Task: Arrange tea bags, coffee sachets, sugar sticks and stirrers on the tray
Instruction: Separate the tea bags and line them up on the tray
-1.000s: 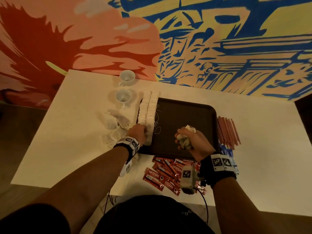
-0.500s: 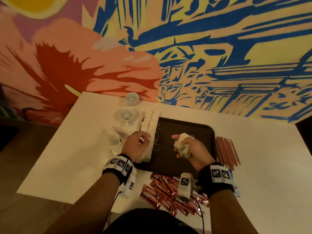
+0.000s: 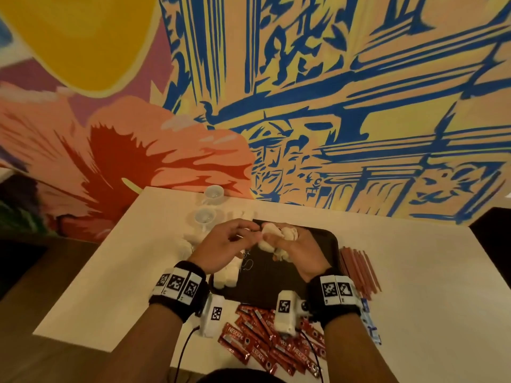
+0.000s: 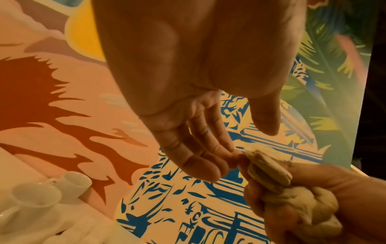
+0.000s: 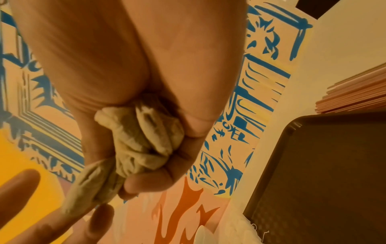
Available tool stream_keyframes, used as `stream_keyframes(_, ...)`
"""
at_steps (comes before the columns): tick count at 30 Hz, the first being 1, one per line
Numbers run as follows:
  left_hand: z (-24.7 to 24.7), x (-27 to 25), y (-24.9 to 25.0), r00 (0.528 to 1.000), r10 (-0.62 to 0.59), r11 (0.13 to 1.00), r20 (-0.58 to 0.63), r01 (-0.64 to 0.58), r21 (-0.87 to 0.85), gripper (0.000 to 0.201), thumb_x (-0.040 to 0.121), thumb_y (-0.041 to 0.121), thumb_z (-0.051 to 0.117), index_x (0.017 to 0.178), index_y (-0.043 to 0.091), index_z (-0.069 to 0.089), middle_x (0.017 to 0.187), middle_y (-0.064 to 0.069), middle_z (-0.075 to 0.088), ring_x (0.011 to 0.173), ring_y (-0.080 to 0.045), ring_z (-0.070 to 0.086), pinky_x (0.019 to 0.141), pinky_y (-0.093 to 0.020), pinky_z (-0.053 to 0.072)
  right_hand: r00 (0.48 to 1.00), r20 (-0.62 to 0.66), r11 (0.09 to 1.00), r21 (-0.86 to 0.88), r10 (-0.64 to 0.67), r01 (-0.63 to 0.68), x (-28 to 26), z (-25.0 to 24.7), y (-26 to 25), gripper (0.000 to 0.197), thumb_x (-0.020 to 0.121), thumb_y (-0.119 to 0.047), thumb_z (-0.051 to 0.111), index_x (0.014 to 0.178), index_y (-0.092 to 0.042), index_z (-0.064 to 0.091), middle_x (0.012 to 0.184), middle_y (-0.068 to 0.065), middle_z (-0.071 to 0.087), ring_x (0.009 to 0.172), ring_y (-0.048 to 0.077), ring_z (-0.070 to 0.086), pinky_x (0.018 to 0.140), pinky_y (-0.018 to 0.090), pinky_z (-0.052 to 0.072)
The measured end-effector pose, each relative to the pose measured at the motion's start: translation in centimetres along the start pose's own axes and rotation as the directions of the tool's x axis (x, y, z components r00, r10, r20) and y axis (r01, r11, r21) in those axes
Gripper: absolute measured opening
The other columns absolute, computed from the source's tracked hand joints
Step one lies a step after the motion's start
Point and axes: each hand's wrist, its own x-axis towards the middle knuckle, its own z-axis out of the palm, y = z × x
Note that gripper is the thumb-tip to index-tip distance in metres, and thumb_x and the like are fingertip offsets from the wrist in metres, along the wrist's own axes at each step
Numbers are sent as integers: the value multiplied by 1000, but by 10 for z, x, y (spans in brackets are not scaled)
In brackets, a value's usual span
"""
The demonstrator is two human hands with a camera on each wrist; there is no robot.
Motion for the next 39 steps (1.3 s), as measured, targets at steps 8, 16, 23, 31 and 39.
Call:
stream_keyframes(8,36,-24,12,1000,-14,996,17,15,-86,27,86,14,77,110,22,67,82,-12,67,77,-21,65,69,-35,55,995,20,994,-41,-98,99,-27,-15,-9,14,83,-9,80,96,-12,75,79,4,74,67,17,65,54,28,51)
stream_keyframes(16,56,-37,20,1000,-12,996,-21,10,-84,18,91,11,72,86,29,76,74,-2,66,75,-25,62,75,-43,55,996,69,997,37,-64,62,-45,-38,-13,29,87,-17,78,112,-4,71,92,8,73,73,14,65,56,27,51)
stream_keyframes(23,57,-39,18,989,-26,999,-145,21,-40,11,89,18,73,80,23,70,83,-9,69,79,-37,67,79,-53,57,1000,2,993,120,-4,3,-52,-64,-18,29,89,-20,73,115,-6,72,94,8,73,84,17,68,61,30,56)
stream_keyframes(31,58,-43,27,978,149,988,-148,-152,-8,23,84,-10,68,91,12,69,101,2,72,98,-18,67,73,-28,57,988,138,997,35,70,-75,-51,-68,-17,31,97,6,55,117,-10,72,114,9,74,87,23,71,70,35,60)
stream_keyframes(39,57,-39,29,957,279,958,-76,-283,-46,20,79,-4,77,88,13,74,100,-8,72,98,-27,67,90,-33,50,950,266,983,-122,165,-136,-47,-49,-13,61,93,-67,56,108,-10,75,96,26,67,68,24,58,59,30,48)
